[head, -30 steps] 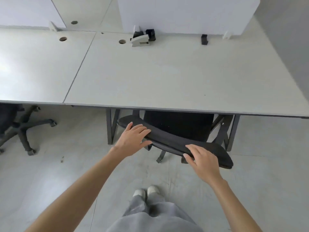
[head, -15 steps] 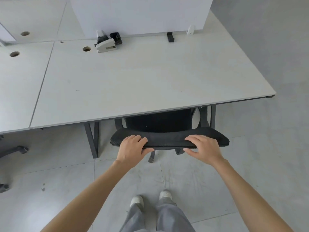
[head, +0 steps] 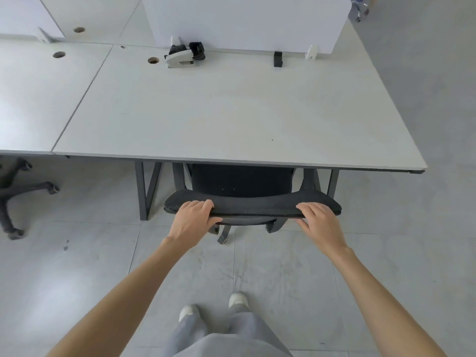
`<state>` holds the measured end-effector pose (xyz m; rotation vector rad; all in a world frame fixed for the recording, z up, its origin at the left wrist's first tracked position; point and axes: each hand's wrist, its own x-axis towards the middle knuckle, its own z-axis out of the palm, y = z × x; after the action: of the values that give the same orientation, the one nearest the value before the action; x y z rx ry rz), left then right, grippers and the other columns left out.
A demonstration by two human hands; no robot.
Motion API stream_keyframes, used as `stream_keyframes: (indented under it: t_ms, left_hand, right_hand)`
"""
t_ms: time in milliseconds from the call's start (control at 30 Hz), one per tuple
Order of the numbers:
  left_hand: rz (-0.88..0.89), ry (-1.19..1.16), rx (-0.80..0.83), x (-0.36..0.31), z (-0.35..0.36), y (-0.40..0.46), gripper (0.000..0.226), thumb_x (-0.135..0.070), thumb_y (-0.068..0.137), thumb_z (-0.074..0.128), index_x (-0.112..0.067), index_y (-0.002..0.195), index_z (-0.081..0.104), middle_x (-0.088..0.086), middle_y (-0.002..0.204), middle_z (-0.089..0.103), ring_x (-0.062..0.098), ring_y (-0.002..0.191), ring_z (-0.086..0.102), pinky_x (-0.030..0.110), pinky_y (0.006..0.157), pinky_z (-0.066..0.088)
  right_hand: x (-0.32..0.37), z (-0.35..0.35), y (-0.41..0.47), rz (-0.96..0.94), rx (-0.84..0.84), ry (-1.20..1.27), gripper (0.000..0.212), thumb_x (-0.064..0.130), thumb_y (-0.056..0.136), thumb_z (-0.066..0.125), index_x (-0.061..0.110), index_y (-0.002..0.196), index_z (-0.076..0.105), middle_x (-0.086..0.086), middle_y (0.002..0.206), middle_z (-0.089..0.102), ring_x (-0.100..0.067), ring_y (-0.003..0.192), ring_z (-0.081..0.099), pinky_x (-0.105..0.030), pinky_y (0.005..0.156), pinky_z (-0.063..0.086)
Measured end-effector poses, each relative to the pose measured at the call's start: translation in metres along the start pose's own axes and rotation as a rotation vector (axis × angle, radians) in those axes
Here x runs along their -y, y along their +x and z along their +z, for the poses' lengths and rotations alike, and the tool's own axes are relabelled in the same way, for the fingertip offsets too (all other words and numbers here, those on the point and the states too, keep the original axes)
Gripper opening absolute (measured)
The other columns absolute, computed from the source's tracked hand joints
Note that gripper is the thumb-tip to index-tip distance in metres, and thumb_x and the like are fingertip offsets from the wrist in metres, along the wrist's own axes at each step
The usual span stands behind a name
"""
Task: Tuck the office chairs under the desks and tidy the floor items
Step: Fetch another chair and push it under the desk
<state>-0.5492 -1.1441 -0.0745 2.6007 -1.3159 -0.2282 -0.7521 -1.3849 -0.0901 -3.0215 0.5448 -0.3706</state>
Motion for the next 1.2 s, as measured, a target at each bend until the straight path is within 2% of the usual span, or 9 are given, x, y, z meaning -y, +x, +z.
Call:
stream_keyframes:
  t_ms: [67, 133, 233, 300, 367, 667, 833, 1000, 1200]
  left_hand:
    - [-0.024, 0.018, 0.03, -0.001, -0.005, -0.003, 0.034, -0.044, 0.09, 0.047, -0.011, 0.097, 0.054, 0.002, 0.089, 0.064, 0.02, 0.082, 0.057, 0.028, 0.078, 0.041]
    - [-0.045, 0.003, 0.05, 0.002, -0.007, -0.008, 0.034, -0.042, 0.091, 0.048, -0.01, 0.102, 0.054, 0.003, 0.093, 0.066, 0.021, 0.085, 0.057, 0.029, 0.08, 0.042]
    - [-0.045, -0.036, 0.047, 0.007, -0.007, -0.027, 0.035, -0.04, 0.089, 0.051, -0.009, 0.105, 0.056, 0.005, 0.099, 0.067, 0.024, 0.092, 0.058, 0.031, 0.085, 0.04]
    - [-0.022, -0.039, 0.029, 0.01, -0.007, -0.041, 0.035, -0.039, 0.088, 0.054, -0.008, 0.104, 0.057, 0.005, 0.1, 0.068, 0.025, 0.093, 0.059, 0.032, 0.087, 0.039]
    - [-0.011, -0.046, 0.006, 0.008, -0.005, -0.056, 0.034, -0.036, 0.087, 0.058, -0.007, 0.104, 0.059, 0.007, 0.1, 0.069, 0.027, 0.094, 0.06, 0.034, 0.089, 0.04]
    - [-0.012, -0.089, -0.074, -0.024, 0.016, -0.095, 0.029, -0.034, 0.079, 0.068, -0.005, 0.082, 0.06, 0.005, 0.07, 0.067, 0.026, 0.065, 0.063, 0.036, 0.069, 0.047]
    - [0.017, -0.08, -0.09, -0.023, 0.021, -0.105, 0.04, -0.048, 0.08, 0.049, -0.01, 0.08, 0.06, -0.001, 0.068, 0.066, 0.021, 0.064, 0.062, 0.032, 0.068, 0.046]
    - [0.032, -0.065, -0.11, -0.013, 0.016, -0.106, 0.047, -0.052, 0.079, 0.041, -0.01, 0.08, 0.062, -0.001, 0.071, 0.069, 0.02, 0.067, 0.064, 0.024, 0.072, 0.033]
    - [0.046, -0.065, -0.078, -0.009, 0.012, -0.106, 0.042, -0.048, 0.08, 0.048, -0.009, 0.082, 0.063, 0.001, 0.075, 0.07, 0.022, 0.07, 0.065, 0.028, 0.074, 0.042]
  right_hand:
    - [0.004, 0.001, -0.005, 0.009, -0.001, 0.01, 0.032, 0.016, 0.061, 0.084, 0.0, 0.084, 0.069, -0.01, 0.078, 0.071, -0.029, 0.071, 0.068, -0.035, 0.066, 0.055]
    - [0.011, 0.003, -0.011, -0.001, 0.001, 0.025, 0.034, 0.019, 0.059, 0.086, 0.001, 0.082, 0.069, -0.008, 0.075, 0.071, -0.028, 0.069, 0.068, -0.034, 0.064, 0.055]
    - [0.023, 0.007, -0.032, 0.005, -0.022, 0.043, 0.029, 0.031, 0.073, 0.074, 0.004, 0.085, 0.068, -0.005, 0.078, 0.07, -0.024, 0.073, 0.067, -0.032, 0.067, 0.054]
    - [0.032, 0.008, -0.048, 0.011, -0.028, 0.049, 0.036, 0.039, 0.081, 0.053, 0.007, 0.087, 0.067, -0.002, 0.082, 0.07, -0.022, 0.076, 0.066, -0.031, 0.071, 0.05]
    - [0.037, 0.009, -0.062, 0.01, -0.017, 0.054, 0.04, 0.04, 0.083, 0.046, 0.006, 0.089, 0.066, -0.003, 0.086, 0.07, -0.023, 0.079, 0.066, -0.028, 0.077, 0.042]
    - [0.02, -0.014, -0.082, -0.002, 0.006, 0.094, 0.043, 0.036, 0.082, 0.045, 0.001, 0.09, 0.069, -0.009, 0.087, 0.072, -0.028, 0.08, 0.068, -0.029, 0.081, 0.037]
    - [0.023, -0.015, -0.093, 0.017, 0.016, 0.096, 0.045, 0.037, 0.081, 0.045, 0.0, 0.091, 0.069, -0.009, 0.089, 0.072, -0.028, 0.082, 0.068, -0.03, 0.084, 0.038]
    - [0.034, -0.015, -0.094, 0.034, 0.011, 0.111, 0.044, 0.037, 0.081, 0.047, 0.0, 0.089, 0.069, -0.009, 0.087, 0.071, -0.028, 0.078, 0.068, -0.03, 0.082, 0.038]
    - [0.039, -0.018, -0.094, 0.069, 0.034, 0.13, 0.044, 0.038, 0.081, 0.047, 0.001, 0.09, 0.069, -0.008, 0.088, 0.071, -0.028, 0.08, 0.068, -0.029, 0.081, 0.038]
